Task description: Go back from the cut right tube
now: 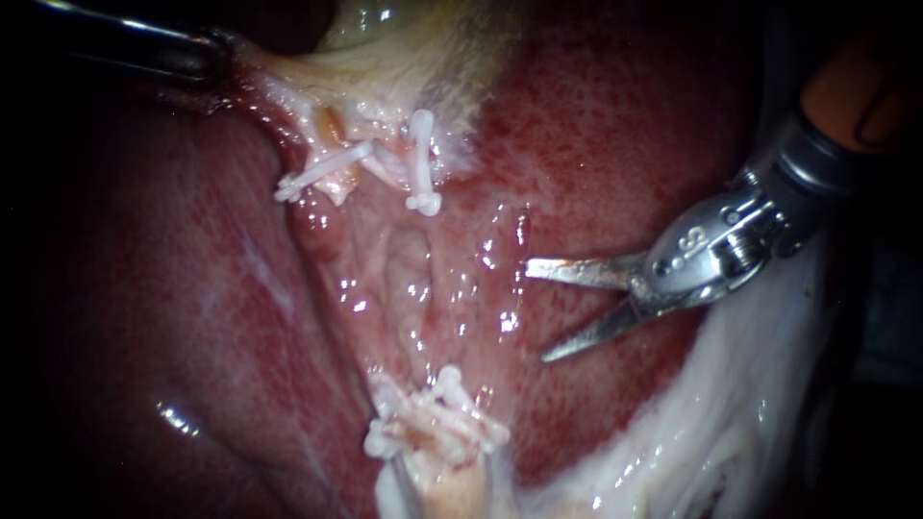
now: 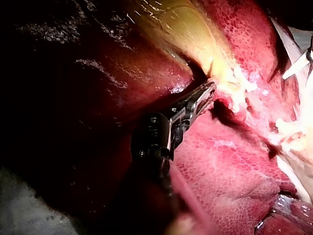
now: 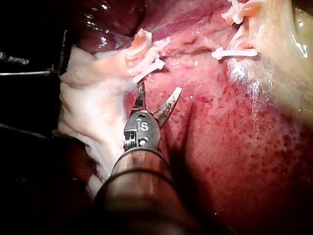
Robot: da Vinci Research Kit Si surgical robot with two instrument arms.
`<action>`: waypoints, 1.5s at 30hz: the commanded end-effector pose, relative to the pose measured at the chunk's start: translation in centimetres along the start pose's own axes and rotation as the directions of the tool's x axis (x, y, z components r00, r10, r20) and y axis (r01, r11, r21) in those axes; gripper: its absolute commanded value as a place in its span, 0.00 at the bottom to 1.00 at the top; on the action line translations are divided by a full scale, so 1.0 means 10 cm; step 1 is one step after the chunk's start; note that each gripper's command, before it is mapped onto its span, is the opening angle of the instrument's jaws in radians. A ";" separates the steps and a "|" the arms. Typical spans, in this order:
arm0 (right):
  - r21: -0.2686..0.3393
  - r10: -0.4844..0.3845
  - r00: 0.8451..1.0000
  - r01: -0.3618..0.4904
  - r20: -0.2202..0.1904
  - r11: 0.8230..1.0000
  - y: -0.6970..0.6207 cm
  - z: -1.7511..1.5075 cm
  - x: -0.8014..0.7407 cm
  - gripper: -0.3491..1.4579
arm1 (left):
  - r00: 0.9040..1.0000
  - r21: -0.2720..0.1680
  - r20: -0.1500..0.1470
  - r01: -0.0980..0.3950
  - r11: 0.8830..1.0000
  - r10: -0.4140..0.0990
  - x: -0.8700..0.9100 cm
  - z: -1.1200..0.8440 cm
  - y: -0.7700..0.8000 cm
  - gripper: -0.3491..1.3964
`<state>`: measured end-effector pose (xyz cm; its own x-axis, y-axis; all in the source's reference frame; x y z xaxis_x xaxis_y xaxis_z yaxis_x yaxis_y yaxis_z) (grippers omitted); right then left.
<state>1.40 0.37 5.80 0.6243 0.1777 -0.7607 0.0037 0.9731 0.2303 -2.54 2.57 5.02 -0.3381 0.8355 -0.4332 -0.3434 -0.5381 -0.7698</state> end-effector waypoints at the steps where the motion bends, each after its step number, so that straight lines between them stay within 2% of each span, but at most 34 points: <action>1: -0.004 0.002 1.000 -0.002 0.003 1.000 0.002 -0.003 -0.001 0.98 | 1.000 0.001 0.000 0.000 1.000 0.000 0.000 0.000 -0.001 0.00; 6: -0.007 0.010 1.000 -0.010 0.013 1.000 0.006 -0.014 -0.005 0.98 | 1.000 0.002 0.000 0.000 1.000 0.000 0.000 0.002 -0.002 0.00; 8: 0.023 0.014 1.000 -0.014 0.002 1.000 0.006 -0.015 -0.005 0.98 | 1.000 0.002 -0.001 0.000 1.000 0.000 0.000 0.004 -0.003 0.00; 10: 0.026 0.014 1.000 -0.014 0.001 1.000 0.005 -0.016 -0.006 0.98 | 1.000 0.004 -0.001 -0.001 1.000 0.001 -0.001 0.008 -0.004 0.00; 16: 0.027 0.013 1.000 -0.013 0.000 1.000 0.005 -0.018 -0.007 0.98 | 1.000 0.019 -0.007 -0.007 1.000 0.007 -0.011 0.030 -0.009 0.00; 28: 0.029 0.012 1.000 -0.012 0.000 1.000 0.004 -0.022 -0.010 0.98 | 1.000 -0.006 0.005 -0.028 1.000 0.028 -0.031 0.075 -0.013 0.00; 35: 0.029 0.011 1.000 -0.011 0.000 1.000 0.004 -0.023 -0.011 0.98 | 0.999 -0.015 0.009 -0.035 0.999 0.035 -0.029 0.085 -0.016 0.00; 45: 0.033 0.011 1.000 -0.011 -0.002 0.999 0.005 -0.024 -0.013 0.98 | 0.999 -0.026 0.014 -0.036 0.999 0.036 -0.029 0.085 -0.016 0.00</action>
